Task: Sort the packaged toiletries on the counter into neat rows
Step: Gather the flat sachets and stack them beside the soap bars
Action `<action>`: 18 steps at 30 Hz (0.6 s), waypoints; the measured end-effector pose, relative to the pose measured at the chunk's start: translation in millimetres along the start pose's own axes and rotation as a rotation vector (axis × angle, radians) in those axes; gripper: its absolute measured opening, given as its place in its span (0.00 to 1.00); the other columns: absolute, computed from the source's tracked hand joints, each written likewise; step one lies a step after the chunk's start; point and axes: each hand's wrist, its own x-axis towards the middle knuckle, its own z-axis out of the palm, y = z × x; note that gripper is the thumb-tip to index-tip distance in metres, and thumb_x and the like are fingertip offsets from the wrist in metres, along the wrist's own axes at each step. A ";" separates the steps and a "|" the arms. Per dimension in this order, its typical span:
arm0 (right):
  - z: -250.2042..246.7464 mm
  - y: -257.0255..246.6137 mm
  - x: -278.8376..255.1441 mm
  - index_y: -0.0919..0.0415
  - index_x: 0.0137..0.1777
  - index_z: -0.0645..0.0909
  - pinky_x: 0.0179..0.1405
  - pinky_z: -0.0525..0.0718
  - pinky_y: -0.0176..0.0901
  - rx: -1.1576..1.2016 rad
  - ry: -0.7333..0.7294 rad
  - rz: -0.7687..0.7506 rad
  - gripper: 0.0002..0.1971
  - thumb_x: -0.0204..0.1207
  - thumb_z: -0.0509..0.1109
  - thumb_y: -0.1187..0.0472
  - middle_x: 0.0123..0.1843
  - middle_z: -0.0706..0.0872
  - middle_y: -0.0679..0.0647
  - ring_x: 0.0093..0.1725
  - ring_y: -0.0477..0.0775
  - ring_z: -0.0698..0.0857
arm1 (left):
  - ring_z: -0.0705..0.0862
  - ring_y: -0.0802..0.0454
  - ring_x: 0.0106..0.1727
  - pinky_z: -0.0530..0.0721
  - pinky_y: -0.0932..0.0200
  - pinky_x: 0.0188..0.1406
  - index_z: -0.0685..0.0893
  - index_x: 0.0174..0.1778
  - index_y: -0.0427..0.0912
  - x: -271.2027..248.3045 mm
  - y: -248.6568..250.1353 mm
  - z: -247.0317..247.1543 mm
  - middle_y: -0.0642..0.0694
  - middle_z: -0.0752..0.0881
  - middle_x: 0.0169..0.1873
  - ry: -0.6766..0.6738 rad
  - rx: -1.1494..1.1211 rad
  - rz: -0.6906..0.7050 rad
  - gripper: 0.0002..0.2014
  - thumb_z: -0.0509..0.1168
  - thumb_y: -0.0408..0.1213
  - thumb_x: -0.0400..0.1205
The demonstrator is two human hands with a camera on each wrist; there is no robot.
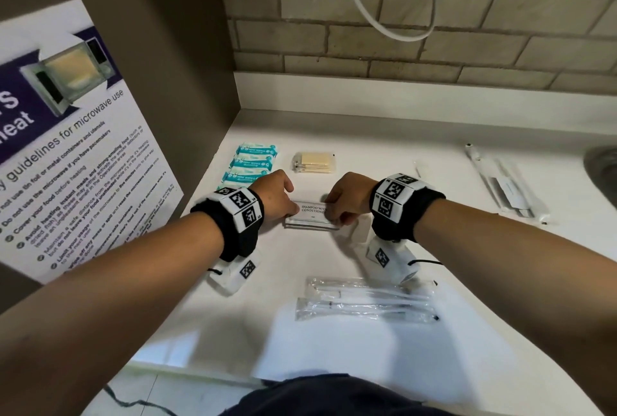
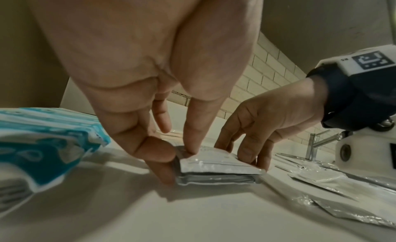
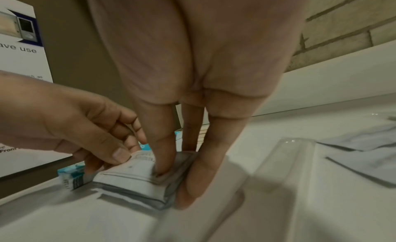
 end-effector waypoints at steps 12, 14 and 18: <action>3.8 -4.9 -0.1 0.61 0.39 0.87 0.39 0.88 0.38 -0.142 0.044 0.006 0.01 0.69 0.76 0.65 0.12 0.79 0.42 0.12 0.37 0.78 | 0.83 0.47 0.54 0.83 0.55 0.54 0.76 0.55 0.47 3.0 3.5 6.0 0.47 0.84 0.53 0.076 0.220 0.021 0.18 0.75 0.39 0.74; 4.2 -4.9 0.9 0.61 0.39 0.87 0.38 0.87 0.37 -0.177 0.060 0.005 0.01 0.69 0.76 0.64 0.12 0.78 0.43 0.12 0.38 0.78 | 0.83 0.48 0.54 0.83 0.55 0.54 0.76 0.55 0.47 3.5 4.1 5.5 0.47 0.84 0.53 0.077 0.227 0.025 0.17 0.75 0.39 0.74; 5.5 -5.4 -0.7 0.63 0.44 0.89 0.37 0.87 0.36 -0.200 0.092 0.012 0.05 0.69 0.75 0.64 0.13 0.80 0.45 0.15 0.41 0.80 | 0.83 0.48 0.55 0.83 0.54 0.56 0.77 0.53 0.48 3.5 3.8 6.1 0.47 0.84 0.54 0.084 0.232 0.031 0.17 0.75 0.39 0.73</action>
